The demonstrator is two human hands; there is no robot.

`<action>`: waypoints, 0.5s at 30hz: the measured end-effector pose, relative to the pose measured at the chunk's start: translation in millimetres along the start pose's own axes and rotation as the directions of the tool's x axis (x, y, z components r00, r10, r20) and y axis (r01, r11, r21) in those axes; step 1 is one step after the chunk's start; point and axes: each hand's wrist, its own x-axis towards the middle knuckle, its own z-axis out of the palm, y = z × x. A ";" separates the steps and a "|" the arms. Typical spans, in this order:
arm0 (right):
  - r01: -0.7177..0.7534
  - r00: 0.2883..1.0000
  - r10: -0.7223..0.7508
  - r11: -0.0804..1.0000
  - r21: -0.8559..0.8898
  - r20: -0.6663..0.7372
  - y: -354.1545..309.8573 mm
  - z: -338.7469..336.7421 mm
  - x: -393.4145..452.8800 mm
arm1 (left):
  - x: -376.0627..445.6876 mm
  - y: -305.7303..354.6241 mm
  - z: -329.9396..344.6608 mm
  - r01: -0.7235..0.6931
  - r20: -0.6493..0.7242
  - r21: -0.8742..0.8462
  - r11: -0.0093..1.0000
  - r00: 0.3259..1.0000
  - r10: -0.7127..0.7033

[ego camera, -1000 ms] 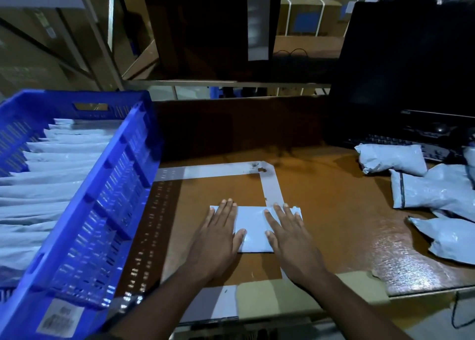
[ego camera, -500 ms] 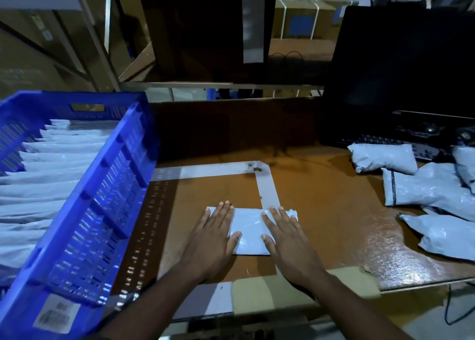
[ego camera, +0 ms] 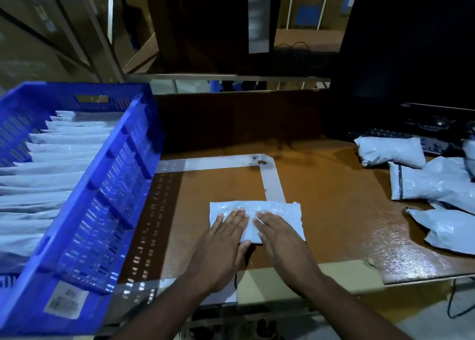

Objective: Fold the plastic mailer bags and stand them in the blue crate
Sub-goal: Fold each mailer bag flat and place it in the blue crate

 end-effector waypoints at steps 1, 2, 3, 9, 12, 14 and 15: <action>0.015 1.000 -0.015 1.000 -0.009 0.005 1.1 2.4 -4.0 | -1.6 1.0 1.6 -0.005 0.005 0.007 1.000 1.000 0.005; 0.030 0.999 -0.030 0.999 -0.027 0.011 1.8 4.9 -8.5 | -5.1 2.3 3.0 -0.004 0.007 0.017 1.000 1.000 0.004; 0.042 0.999 -0.042 0.998 -0.044 0.013 2.3 5.1 -9.2 | -6.4 2.2 4.4 -0.001 0.009 0.017 1.000 1.000 0.001; 0.013 1.000 -0.013 0.999 -0.035 -0.019 -2.5 2.2 -10.2 | -6.8 5.6 1.5 0.005 0.024 -0.001 1.000 1.000 -0.005; 0.008 1.000 -0.008 1.000 0.008 0.029 -3.6 1.6 -12.9 | -9.4 8.4 -1.2 0.022 0.073 -0.043 0.999 0.997 -0.018; -0.056 0.996 0.050 0.994 0.093 0.072 -0.2 -9.4 -0.8 | -1.7 3.8 -9.8 0.033 0.077 -0.065 0.997 0.997 -0.028; -0.078 0.995 0.069 0.989 0.129 0.073 1.1 -14.5 6.6 | 4.9 2.0 -16.2 0.046 0.063 -0.080 0.996 0.997 -0.041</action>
